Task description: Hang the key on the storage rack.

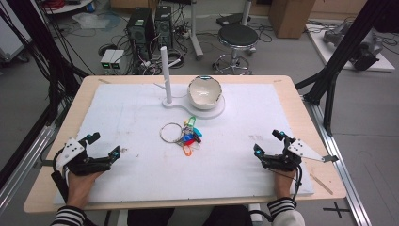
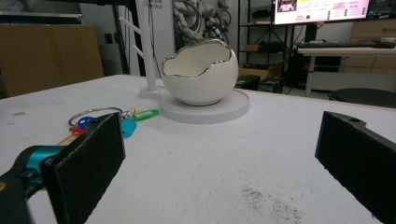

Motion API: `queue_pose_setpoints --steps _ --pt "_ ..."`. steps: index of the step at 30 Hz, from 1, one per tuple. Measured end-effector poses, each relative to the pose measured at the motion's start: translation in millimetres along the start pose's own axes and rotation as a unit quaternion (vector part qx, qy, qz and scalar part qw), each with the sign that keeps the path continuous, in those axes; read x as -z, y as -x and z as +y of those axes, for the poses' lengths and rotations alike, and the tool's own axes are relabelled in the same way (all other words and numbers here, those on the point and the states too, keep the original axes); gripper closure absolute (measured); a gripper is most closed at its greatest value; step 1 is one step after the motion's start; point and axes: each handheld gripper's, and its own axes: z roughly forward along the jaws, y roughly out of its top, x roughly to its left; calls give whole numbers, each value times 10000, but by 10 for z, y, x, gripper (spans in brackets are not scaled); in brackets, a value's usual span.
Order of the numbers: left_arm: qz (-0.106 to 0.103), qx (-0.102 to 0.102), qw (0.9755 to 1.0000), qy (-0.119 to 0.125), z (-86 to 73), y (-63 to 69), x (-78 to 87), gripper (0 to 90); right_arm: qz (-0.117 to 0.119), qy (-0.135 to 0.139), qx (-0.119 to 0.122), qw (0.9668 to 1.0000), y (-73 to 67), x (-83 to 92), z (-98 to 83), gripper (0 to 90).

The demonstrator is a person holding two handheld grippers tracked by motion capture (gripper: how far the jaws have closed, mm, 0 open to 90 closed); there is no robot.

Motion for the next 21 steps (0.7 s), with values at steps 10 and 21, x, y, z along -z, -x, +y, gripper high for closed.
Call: queue_pose_setpoints --steps 10,21 --pt "-195 -484 9964 -671 528 -18 -302 24 -6 -10 18 10000 0 0 1 10" --pt "-285 -684 9838 -1631 943 44 -810 23 -8 -24 4 10000 -3 1 1 10"
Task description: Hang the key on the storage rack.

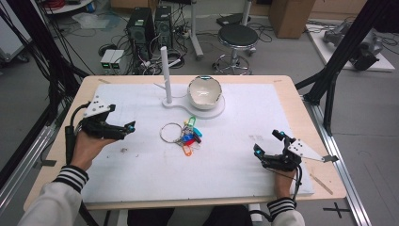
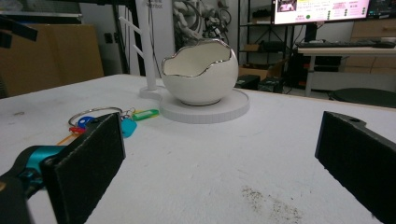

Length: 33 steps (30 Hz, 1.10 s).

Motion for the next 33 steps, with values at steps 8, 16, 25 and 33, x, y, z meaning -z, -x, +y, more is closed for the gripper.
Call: queue_pose_setpoints --steps 8,16,25,33 --pt "-75 -142 9987 -483 265 25 -180 24 -4 13 22 10000 4 -1 0 10" --pt "-400 -191 9943 -974 508 45 -392 23 1 20 23 10000 -4 3 -1 10" --pt "-560 -122 9850 -1626 690 80 -663 23 -4 20 28 10000 -5 4 -1 10" --pt "-727 -195 9743 -2121 778 171 -893 24 6 41 20 10000 0 2 -2 10"
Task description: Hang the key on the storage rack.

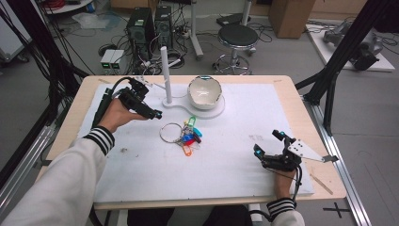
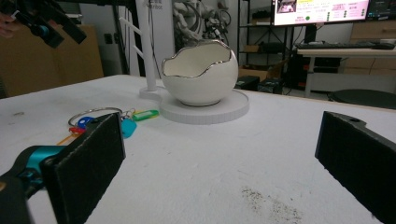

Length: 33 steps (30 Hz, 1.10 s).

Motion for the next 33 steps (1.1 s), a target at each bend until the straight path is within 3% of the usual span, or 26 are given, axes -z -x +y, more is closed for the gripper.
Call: queue_pose_setpoints --steps 6,15,25,33 --pt "-107 -26 9997 -235 71 39 -162 24 -5 -4 2 10000 -1 1 0 10" --pt "-189 157 9978 -618 64 -2 -353 24 -7 -20 3 10000 -4 3 1 10" --pt "-116 217 9940 -1065 36 46 -550 24 -10 -24 5 10000 -6 3 1 10" --pt "-140 370 9889 -1431 -13 97 -733 24 -15 -13 12 10000 -8 4 0 10"
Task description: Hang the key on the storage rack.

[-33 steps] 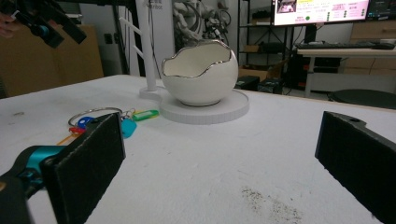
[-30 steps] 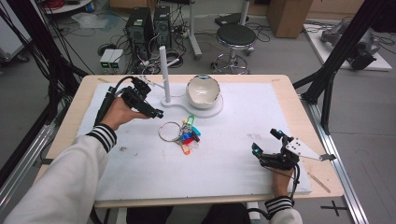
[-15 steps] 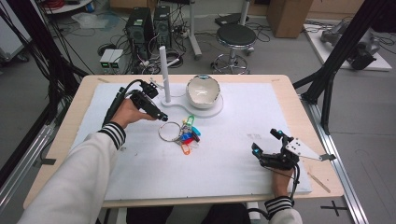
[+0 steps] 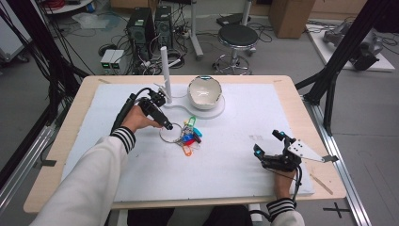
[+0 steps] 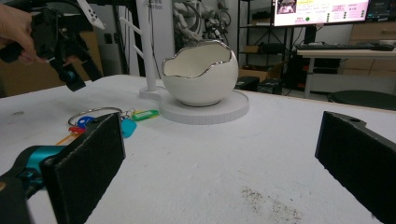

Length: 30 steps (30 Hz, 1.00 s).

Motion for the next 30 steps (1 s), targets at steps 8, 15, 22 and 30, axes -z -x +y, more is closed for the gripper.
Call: queue_pose_setpoints --steps 8,15,22,30 --pt "87 163 9996 -206 17 4 -60 104 4 -1 -7 10000 0 0 0 10" --pt "109 237 9988 -420 26 -2 -111 207 3 -1 -7 10000 0 0 0 10" --pt "108 361 9975 -604 29 -6 -145 299 7 11 12 10000 6 -1 1 10" --pt "105 652 9941 -866 48 2 -157 402 1 -2 -4 10000 1 0 0 10"
